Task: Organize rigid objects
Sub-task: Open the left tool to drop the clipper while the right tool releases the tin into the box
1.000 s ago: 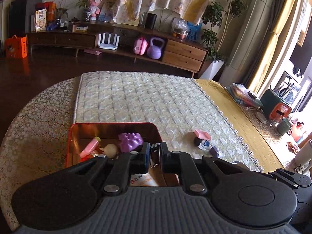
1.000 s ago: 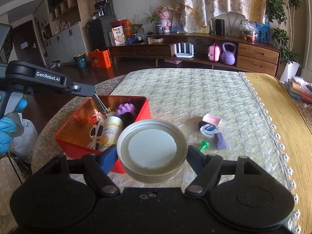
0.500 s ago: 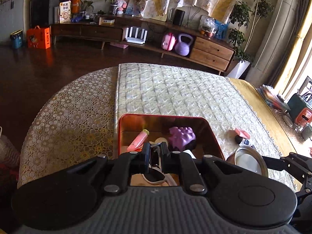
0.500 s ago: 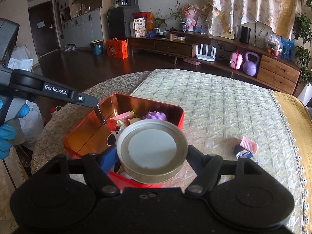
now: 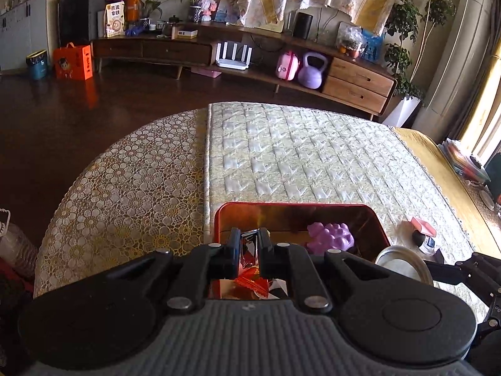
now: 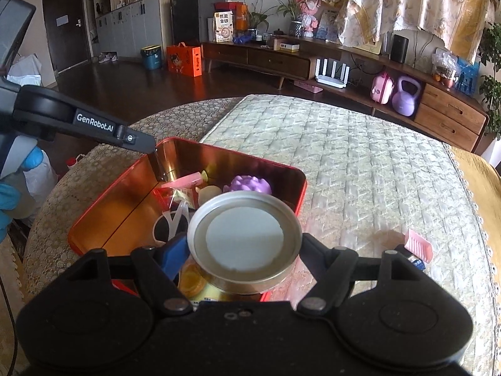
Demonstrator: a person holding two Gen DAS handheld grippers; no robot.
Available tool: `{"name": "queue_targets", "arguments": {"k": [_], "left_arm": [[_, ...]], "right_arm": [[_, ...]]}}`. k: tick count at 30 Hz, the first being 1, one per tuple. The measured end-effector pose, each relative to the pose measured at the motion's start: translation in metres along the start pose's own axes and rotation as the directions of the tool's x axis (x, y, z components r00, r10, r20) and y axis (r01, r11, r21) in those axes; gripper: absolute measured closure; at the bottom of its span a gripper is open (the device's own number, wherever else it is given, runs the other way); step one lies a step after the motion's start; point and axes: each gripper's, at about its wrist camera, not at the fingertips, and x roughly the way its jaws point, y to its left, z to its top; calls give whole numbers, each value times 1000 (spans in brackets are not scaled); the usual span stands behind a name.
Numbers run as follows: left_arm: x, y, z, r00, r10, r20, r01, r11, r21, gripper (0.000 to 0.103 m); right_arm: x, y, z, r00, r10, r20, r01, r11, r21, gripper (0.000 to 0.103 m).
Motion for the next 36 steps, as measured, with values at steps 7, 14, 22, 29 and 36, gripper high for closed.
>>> {"name": "queue_targets", "arguments": {"k": [7,14,22,29,36], "left_arm": [[7,-2,-10,1000,-5,-25,5,1000,-2,92],[5,1,-27,998,-9,-66,8,1000,-7,92],[-3,-6,-40,997,-18,-75,18,1000,9,92],[-16,-19,-47,997,-37,-71,39,999,31,92],[-32,-37,-51,995,-71,-67,74,996,46,92]], "right_arm": [[3,6,4,1000,4,0,-4,999,-33,27],[4,14,1,1000,7,-1,-7,998,-58,25],[-9,11,-6,1000,-7,13,7,999,-40,23],[-30,1,-15,999,3,32,-4,1000,17,23],[-57,-9,-25,998,27,56,-32,995,93,22]]}}
